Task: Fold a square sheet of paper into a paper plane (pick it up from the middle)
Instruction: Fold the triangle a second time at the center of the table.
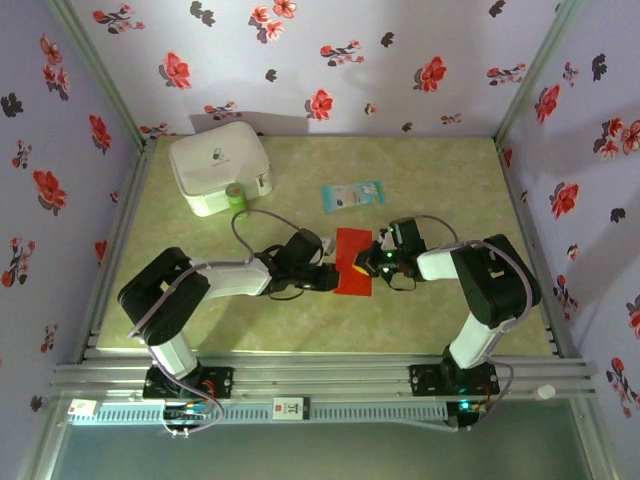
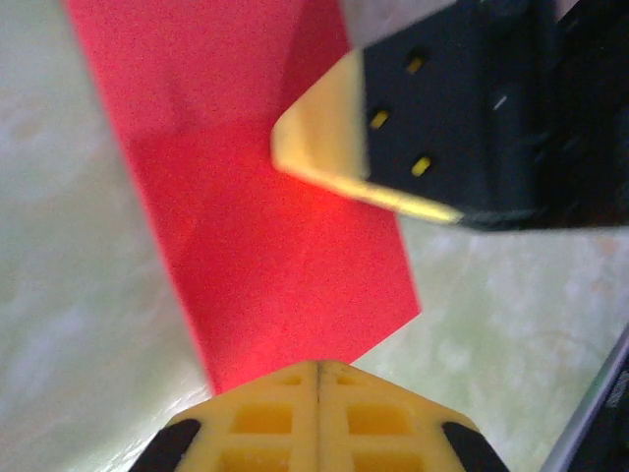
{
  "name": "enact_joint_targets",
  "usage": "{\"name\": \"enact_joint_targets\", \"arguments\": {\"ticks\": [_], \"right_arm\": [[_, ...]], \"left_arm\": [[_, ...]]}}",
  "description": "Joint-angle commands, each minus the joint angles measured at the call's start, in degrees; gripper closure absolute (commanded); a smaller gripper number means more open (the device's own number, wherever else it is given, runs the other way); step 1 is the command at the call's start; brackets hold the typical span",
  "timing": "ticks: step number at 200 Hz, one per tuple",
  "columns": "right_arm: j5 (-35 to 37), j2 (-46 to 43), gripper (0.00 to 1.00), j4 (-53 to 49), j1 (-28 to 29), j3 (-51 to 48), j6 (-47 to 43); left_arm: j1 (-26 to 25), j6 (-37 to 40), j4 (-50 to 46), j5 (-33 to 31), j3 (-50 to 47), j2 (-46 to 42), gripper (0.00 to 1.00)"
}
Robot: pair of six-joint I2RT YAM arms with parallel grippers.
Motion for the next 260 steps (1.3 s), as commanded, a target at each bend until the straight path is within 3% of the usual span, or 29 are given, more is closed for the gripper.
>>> {"name": "enact_joint_targets", "arguments": {"ticks": [1, 102, 155, 206, 260], "right_arm": [[2.3, -0.3, 1.00, -6.2, -0.6, -0.1, -2.3], [1.5, -1.8, 1.00, -7.9, -0.7, 0.4, -3.1], [3.9, -10.6, 1.00, -13.3, -0.4, 2.9, -1.6], [3.0, -5.9, 1.00, -13.3, 2.2, 3.6, -1.2], [10.0, -4.2, 1.00, -17.9, 0.5, 2.7, -3.8]], "left_arm": [[0.6, 1.2, -3.0, 0.0, 4.7, 3.3, 1.00], [1.7, 4.2, -9.7, -0.4, 11.7, 13.5, 1.00], [1.8, 2.8, -10.2, 0.3, 7.8, 12.7, 1.00], [1.8, 2.9, -11.0, 0.5, 7.6, 12.7, 1.00], [1.8, 4.4, -12.5, 0.6, 7.9, 12.5, 1.00]]}}
